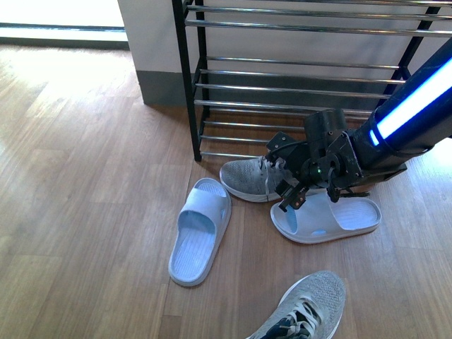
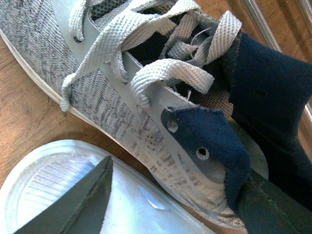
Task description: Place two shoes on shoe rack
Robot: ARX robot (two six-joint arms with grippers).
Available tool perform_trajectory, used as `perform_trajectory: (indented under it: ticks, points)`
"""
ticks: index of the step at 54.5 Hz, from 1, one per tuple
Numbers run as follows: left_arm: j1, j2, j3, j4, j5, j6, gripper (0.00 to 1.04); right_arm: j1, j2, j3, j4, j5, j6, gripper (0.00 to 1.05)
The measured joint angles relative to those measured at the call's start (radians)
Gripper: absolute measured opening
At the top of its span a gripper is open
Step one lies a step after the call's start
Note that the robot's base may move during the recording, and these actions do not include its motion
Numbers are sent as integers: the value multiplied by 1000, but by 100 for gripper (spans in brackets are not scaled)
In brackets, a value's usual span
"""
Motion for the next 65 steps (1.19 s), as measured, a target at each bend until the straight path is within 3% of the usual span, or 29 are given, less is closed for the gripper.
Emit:
perform_trajectory:
  ticks: [25, 34, 49, 65]
  points:
    - [0, 0, 0, 0, 0, 0, 95, 2, 6, -6, 37, -21, -6, 2]
    - [0, 0, 0, 0, 0, 0, 95, 5, -24, -95, 111, -45, -11, 2]
    - [0, 0, 0, 0, 0, 0, 95, 1, -320, -528, 295, -135, 47, 2]
    - [0, 0, 0, 0, 0, 0, 95, -70, -655, -865, 332, -196, 143, 2]
